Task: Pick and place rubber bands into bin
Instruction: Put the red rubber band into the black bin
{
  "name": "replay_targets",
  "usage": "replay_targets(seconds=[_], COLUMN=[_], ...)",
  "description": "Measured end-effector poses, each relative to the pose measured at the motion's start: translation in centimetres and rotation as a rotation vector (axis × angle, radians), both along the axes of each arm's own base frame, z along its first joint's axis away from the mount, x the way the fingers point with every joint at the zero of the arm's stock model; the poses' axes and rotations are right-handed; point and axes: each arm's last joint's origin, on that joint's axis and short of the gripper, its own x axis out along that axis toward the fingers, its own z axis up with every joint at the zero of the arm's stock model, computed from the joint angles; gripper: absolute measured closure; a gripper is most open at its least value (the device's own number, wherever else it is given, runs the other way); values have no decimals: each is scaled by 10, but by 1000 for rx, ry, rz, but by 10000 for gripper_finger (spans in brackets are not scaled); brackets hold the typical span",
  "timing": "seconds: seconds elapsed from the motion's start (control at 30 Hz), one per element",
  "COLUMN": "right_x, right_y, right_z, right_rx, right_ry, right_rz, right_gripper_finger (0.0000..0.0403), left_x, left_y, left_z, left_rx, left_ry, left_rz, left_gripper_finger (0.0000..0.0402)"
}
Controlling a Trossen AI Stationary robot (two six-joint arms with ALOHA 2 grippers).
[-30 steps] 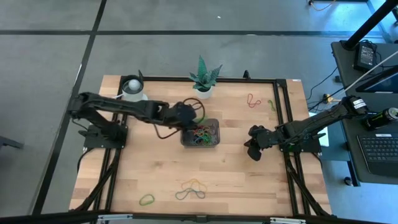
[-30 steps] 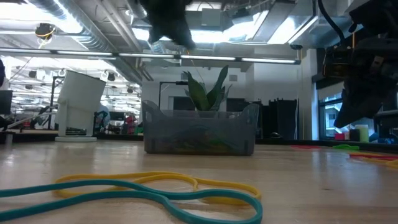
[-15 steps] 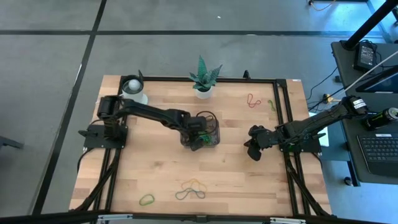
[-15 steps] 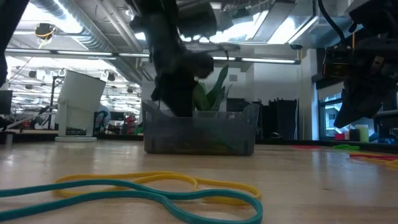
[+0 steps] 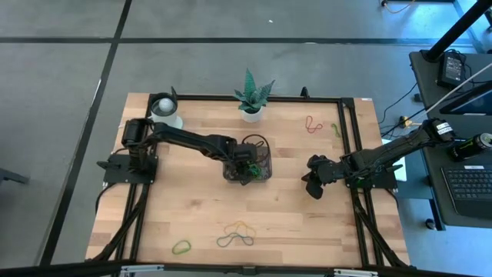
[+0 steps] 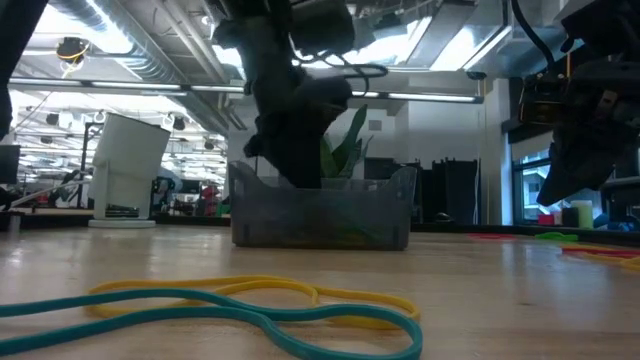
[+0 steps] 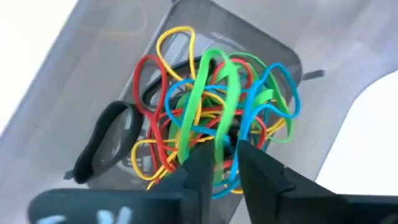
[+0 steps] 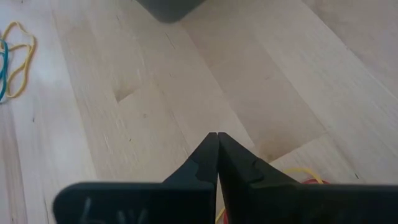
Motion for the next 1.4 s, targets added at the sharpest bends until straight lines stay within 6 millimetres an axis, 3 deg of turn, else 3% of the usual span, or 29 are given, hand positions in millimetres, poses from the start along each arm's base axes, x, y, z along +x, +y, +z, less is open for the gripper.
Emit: replay_targets(seconds=[0.27,0.47,0.6,0.77,1.0,1.4], right_x=[0,0,0,0,1,10], right_y=[0,0,0,0,0,0], right_z=[0,0,-1,-1,1,11], right_rx=[0,1,2,2,7,21], right_ry=[1,6,8,9,-12,-109], right_rz=[0,-3,-5,-4,-4,-35], right_gripper_finger=[391,391,391,391,391,393], left_x=[3,-13,-32,-65,-120,-209], left_y=[0,2,-5,-18,-28,-22], left_z=[37,68,88,99,84,12], left_rx=[47,133,209,234,213,210], left_ry=[-2,27,45,23,-94,-330], left_rz=[-91,-82,-114,-191,-217,-359], left_gripper_finger=[296,300,326,393,400,400])
